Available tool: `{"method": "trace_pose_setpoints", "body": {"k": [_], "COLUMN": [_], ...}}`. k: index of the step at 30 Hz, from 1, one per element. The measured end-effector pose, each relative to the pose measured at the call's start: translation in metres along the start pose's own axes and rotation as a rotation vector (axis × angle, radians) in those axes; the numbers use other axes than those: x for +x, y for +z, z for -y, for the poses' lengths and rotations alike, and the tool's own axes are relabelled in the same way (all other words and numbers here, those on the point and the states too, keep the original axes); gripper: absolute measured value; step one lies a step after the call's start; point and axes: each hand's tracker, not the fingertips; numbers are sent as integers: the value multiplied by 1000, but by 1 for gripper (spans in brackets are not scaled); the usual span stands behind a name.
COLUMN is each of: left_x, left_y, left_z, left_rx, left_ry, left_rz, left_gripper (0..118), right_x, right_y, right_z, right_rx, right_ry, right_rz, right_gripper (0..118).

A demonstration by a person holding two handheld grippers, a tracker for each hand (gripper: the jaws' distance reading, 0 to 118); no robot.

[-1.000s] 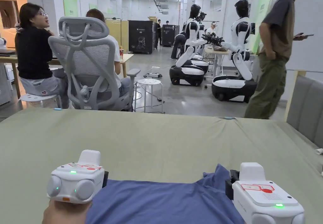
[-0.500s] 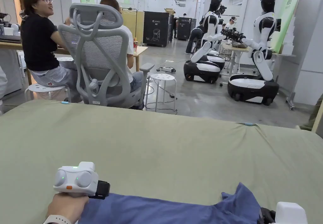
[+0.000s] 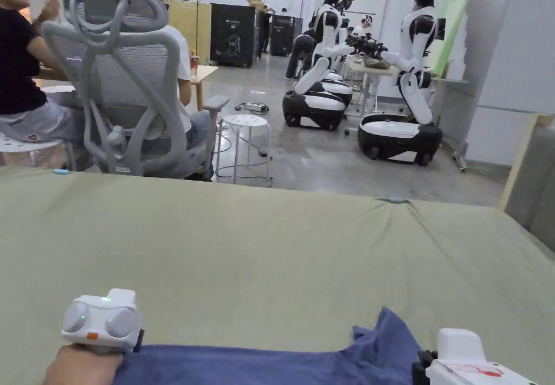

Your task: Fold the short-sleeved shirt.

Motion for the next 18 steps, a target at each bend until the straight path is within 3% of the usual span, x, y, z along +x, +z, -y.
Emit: {"method": "trace_pose_setpoints", "body": {"k": [6,10,11,13,14,17,18], "left_x": [1,1,0,3,5,3,4], "left_y": [52,66,65,66,67,61,61], "left_z": [0,-3,-3,-5,-5,-7,-7], "left_rx": [120,141,142,143,141,134,132], "left_ry": [29,36,37,34,26,21,21], "left_rz": [48,51,53,58,56,55,54], "left_gripper": [0,0,0,0,0,0,0], "right_x": [55,72,73,73,73,70,69], "right_y": [-75,-118,-125,-141,-149,-162,-165], "right_z": [-30,-36,-37,-37,-34,-23,-19], "right_rx": [-176,-206,-211,-244,-291,-297,-318], "right_ry": [-60,-26,-36,-62,-63,-28,-13], "right_rz": [53,33,24,39,51,51,73], "right_gripper": [0,3,30,106,118,87,87]}}
